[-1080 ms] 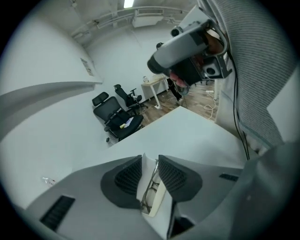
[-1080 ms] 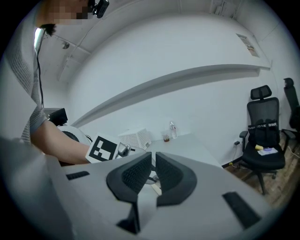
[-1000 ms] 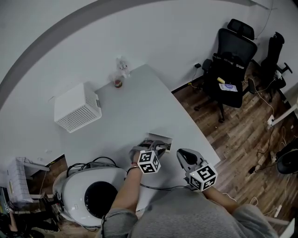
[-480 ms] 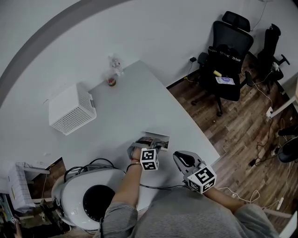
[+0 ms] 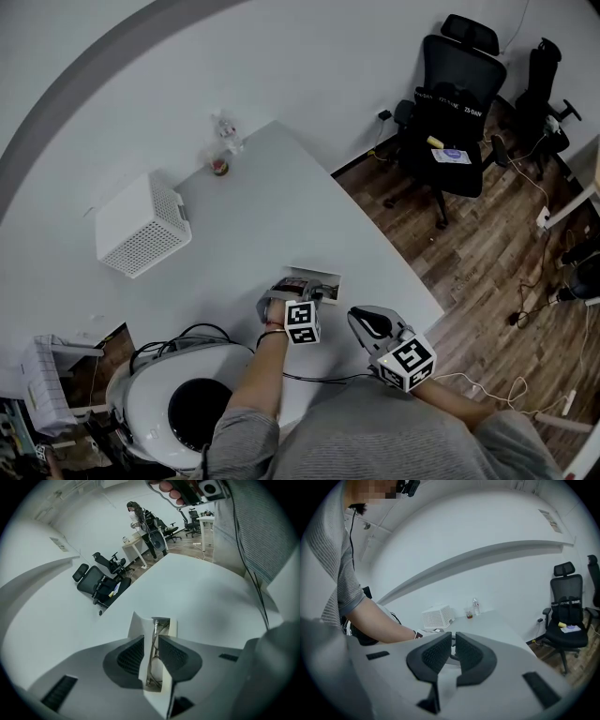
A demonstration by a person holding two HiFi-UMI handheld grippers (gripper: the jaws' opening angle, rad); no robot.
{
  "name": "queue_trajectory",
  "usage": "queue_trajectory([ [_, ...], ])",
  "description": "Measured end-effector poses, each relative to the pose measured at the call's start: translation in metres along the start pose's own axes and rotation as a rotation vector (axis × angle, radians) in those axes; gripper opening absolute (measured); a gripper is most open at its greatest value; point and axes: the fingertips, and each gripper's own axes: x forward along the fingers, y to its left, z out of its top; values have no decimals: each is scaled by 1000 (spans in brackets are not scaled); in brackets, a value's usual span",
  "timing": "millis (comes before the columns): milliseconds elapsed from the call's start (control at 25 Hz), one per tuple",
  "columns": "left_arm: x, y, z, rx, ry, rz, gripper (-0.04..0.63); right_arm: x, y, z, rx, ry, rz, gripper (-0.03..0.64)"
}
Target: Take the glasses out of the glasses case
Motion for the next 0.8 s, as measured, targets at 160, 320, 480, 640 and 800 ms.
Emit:
queue_trajectory([
  [160,6,-1,-3,47,23,-12,101,0,-1,0,3,1,-5,17],
  [320,14,2,-8,61,19,7,101,0,-2,0,1,6,-9,17],
  [480,20,5,-9,80,15,-1,100,-3,-5,-4,10,11,-19,17],
  [640,24,3,-12,100,18,-25,100,-3,-7,-2,7,14,-33,17],
  [800,28,-2,-12,111,23,-36,100,-5,-10,-1,8,14,-45,17],
])
